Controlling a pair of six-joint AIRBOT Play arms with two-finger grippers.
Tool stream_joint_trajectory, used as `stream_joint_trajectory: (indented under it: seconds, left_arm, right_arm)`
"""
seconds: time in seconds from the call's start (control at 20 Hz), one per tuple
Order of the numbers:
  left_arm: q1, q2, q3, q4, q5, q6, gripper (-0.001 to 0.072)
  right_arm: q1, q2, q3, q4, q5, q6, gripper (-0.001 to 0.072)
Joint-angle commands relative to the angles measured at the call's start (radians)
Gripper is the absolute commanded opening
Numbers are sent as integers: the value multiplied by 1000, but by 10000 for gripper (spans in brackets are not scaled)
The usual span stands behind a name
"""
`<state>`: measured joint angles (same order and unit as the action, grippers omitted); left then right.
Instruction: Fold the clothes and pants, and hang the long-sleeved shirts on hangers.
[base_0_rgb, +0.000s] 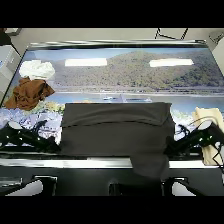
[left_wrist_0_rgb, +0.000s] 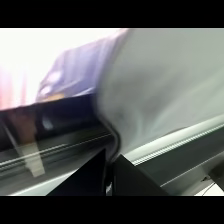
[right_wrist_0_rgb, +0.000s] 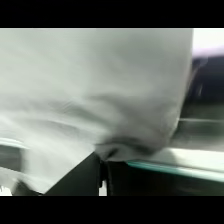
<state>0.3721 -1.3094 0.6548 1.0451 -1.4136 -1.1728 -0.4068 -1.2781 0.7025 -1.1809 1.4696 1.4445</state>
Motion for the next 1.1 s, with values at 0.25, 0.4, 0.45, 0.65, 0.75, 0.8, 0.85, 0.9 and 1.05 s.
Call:
stream_joint_trajectory:
  seconds: [0.25, 0.4, 0.45, 0.65, 0.75, 0.8, 0.85, 0.9, 1.05]
  left_arm:
    - [-82, -209, 520, -148, 39, -161, 25]
    - [-129, -386, 764, -148, 34, -220, 25]
    - [-143, -438, 829, -148, 33, -235, 25]
    - [-187, -607, 970, -148, 16, -286, 27]
    - [-192, -649, 970, -148, 9, -305, 55]
    - [-188, -658, 970, -148, -17, -304, 58]
    - [-176, -656, 970, -148, -43, -292, 111]
    - [-155, -651, 978, -147, -80, -293, 378]
    - [-68, -618, 1014, -148, -191, -293, 629]
  right_arm:
    - [152, -242, 668, 70, -126, 162, 39]
    - [157, -393, 816, 103, -152, 201, 40]
    - [157, -423, 832, 125, -177, 201, 40]
    - [169, -522, 834, 156, -215, 201, 41]
    - [169, -557, 834, 158, -209, 202, 42]
    - [166, -558, 834, 158, -199, 201, 46]
    - [156, -554, 842, 155, -179, 199, 140]
    - [138, -549, 861, 156, -139, 192, 307]
    - [23, -546, 922, 151, 20, 128, 701]
